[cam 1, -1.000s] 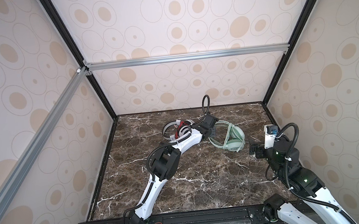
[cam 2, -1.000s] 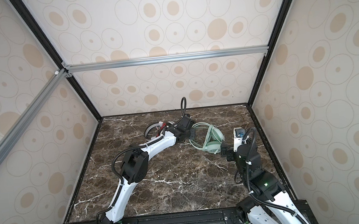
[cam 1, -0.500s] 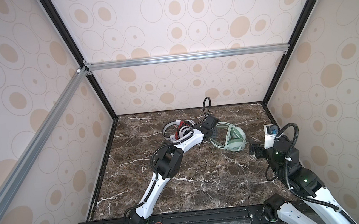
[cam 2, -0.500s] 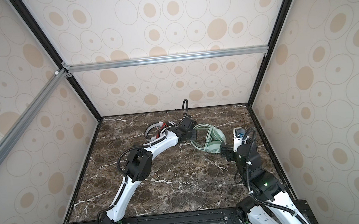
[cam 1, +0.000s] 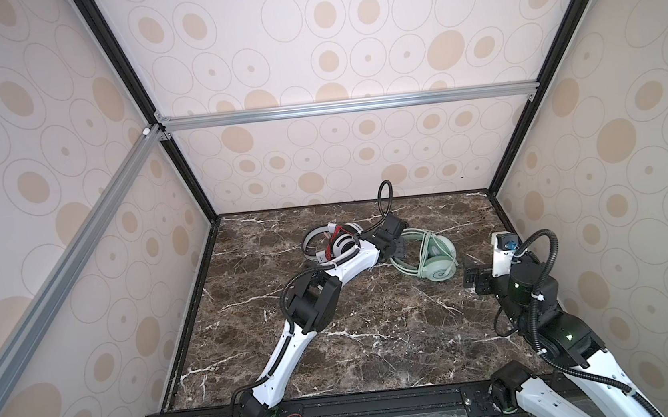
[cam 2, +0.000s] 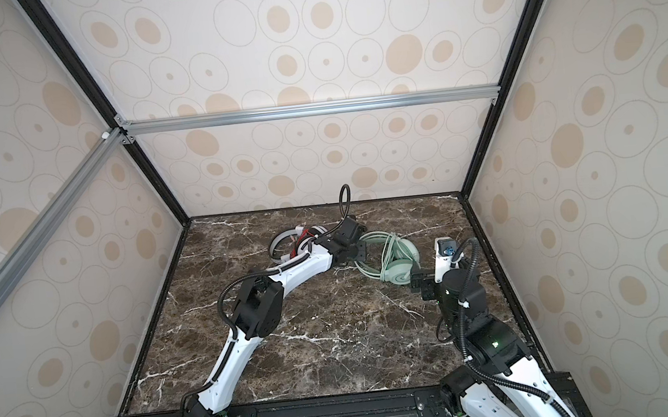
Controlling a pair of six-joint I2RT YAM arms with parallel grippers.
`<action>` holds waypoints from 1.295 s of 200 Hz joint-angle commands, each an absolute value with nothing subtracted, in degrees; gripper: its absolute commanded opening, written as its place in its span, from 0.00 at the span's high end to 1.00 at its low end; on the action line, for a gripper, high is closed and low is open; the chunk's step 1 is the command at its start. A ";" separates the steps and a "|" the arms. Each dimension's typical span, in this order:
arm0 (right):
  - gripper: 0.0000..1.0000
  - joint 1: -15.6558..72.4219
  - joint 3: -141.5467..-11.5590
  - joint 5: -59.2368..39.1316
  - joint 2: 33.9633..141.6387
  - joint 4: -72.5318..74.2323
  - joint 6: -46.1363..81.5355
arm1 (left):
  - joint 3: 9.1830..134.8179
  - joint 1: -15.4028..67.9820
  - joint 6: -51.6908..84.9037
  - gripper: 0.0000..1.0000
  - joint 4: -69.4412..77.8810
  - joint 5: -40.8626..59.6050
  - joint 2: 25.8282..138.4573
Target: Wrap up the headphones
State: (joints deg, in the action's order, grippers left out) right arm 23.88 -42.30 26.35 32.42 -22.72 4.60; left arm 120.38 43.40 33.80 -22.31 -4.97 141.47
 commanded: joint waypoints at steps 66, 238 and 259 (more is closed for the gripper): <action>0.00 23.51 -41.49 26.15 31.55 -21.62 4.51 | 121.34 43.20 35.51 0.69 -20.56 -5.71 142.99; 0.00 23.56 -41.90 25.84 30.24 -22.68 4.77 | 113.97 43.68 33.67 0.44 -18.72 -8.24 133.84; 0.00 23.55 -42.09 25.67 30.20 -23.26 4.93 | 112.92 44.02 33.05 0.39 -18.94 -8.61 131.26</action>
State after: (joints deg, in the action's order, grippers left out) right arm 23.88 -42.04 25.69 30.79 -22.72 4.64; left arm 113.54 43.31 34.06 -19.16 -6.83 136.70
